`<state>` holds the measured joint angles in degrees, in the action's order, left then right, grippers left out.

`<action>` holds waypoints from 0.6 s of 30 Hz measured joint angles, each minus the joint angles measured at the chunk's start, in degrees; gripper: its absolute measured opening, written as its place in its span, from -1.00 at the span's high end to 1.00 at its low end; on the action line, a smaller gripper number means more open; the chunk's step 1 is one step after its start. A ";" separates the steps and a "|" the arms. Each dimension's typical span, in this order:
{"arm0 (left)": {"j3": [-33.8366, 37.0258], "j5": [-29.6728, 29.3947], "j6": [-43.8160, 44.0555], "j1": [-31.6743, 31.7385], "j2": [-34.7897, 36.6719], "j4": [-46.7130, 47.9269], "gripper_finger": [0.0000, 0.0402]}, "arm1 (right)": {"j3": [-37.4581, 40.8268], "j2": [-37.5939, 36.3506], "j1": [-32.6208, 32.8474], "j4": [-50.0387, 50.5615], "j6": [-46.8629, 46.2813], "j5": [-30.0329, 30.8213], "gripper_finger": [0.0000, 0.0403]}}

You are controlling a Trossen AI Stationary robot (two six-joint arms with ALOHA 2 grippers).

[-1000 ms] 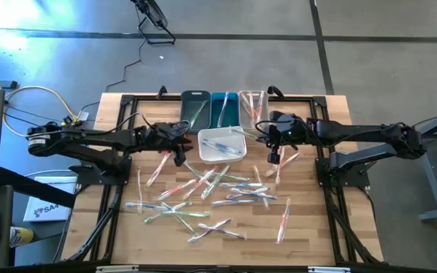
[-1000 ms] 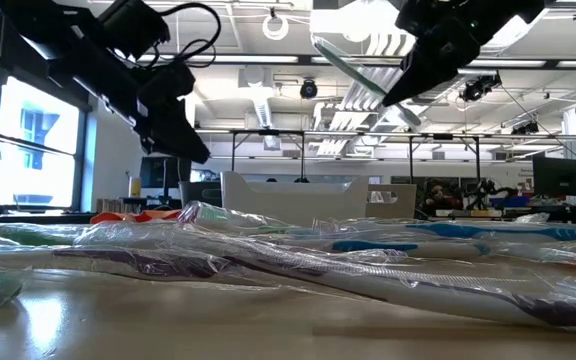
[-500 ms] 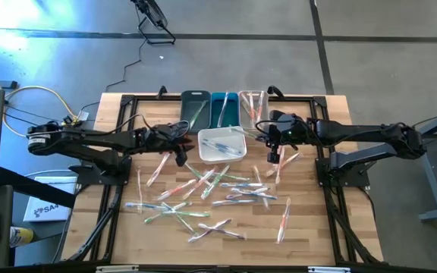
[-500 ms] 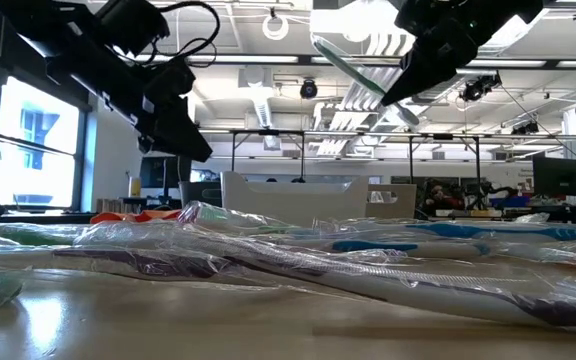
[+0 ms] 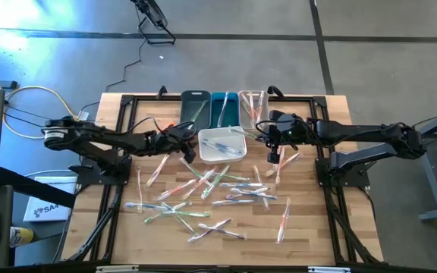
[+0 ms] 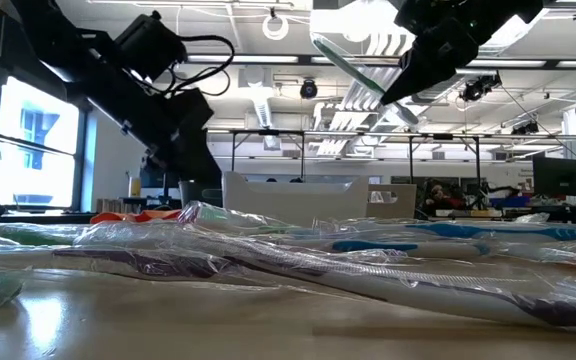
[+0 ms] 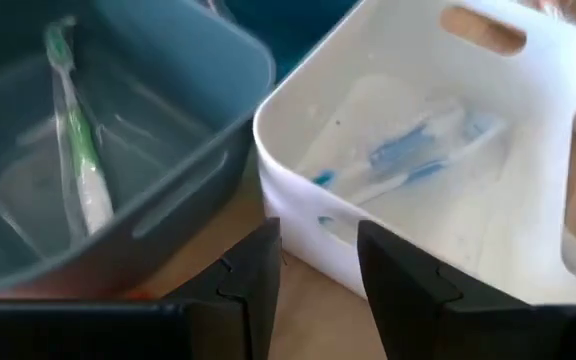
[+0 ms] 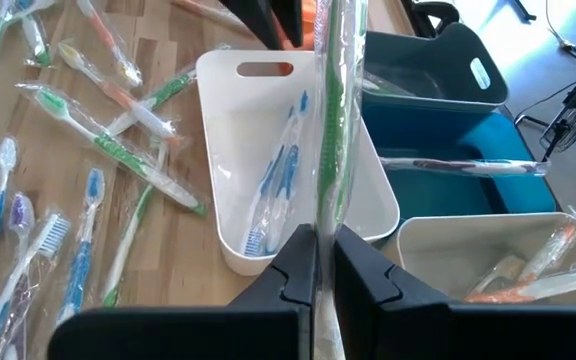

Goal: Pick & Place Toothbrushes
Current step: Put the green toothbrush into the dark blue bin

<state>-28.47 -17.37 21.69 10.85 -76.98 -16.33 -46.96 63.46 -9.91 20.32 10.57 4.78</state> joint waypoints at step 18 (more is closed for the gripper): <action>0.02 -0.82 -0.39 0.00 -3.81 -4.16 0.34 | 0.00 0.00 0.02 -0.16 0.04 0.00 0.96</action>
<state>-28.45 -18.20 21.30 10.85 -80.79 -20.49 -46.96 63.46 -9.89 20.16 10.61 4.78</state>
